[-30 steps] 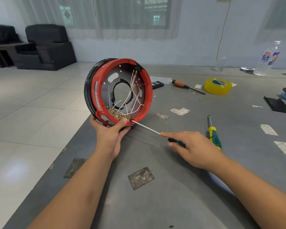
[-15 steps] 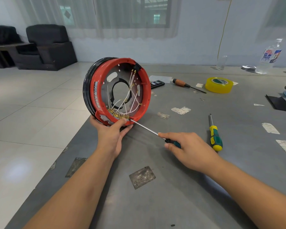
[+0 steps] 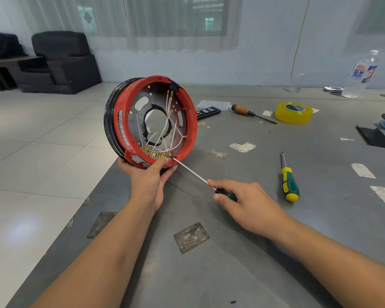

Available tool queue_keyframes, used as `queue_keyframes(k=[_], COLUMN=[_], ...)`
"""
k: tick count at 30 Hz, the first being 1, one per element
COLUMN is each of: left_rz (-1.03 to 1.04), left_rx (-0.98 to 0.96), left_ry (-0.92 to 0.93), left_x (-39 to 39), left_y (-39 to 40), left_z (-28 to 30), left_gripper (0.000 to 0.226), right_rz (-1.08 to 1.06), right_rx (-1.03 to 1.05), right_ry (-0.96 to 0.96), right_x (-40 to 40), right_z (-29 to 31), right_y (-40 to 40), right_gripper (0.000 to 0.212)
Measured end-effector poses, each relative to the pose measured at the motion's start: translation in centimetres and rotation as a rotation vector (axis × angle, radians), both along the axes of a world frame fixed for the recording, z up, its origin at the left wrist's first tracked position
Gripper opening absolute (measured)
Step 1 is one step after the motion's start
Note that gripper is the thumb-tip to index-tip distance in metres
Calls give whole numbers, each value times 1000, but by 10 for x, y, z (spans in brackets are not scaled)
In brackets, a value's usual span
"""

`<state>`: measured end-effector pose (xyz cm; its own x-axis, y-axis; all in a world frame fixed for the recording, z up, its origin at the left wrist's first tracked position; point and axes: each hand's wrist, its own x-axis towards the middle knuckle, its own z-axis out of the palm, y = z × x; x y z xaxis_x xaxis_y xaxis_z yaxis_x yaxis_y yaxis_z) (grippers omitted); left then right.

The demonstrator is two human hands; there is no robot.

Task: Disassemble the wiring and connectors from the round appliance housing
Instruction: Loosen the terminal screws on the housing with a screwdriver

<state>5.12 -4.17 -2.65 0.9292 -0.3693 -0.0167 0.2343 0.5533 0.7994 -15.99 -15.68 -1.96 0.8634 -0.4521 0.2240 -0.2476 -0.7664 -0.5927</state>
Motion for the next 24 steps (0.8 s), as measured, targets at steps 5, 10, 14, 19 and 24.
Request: queue_keyframes(k=[5, 10, 14, 19, 24], left_rz=[-1, -60, -55, -67, -76], left_rx=[-12, -4, -36, -24, -27], left_ry=[0, -61, -15, -44, -24], left_x=[1, -6, -4, -6, -3], left_y=[0, 1, 2, 2, 2], left_z=[-1, -1, -1, -1, -3], left_gripper=[89, 84, 85, 88, 91], right_rz=[32, 10, -15, -26, -22], right_rx=[395, 441, 334, 260, 239], right_ry=[-24, -47, -45, -42, -25], right_x=[2, 9, 5, 0, -2], right_z=[1, 1, 0, 1, 2], right_y=[2, 0, -4, -7, -10], right_gripper=[30, 30, 30, 32, 39])
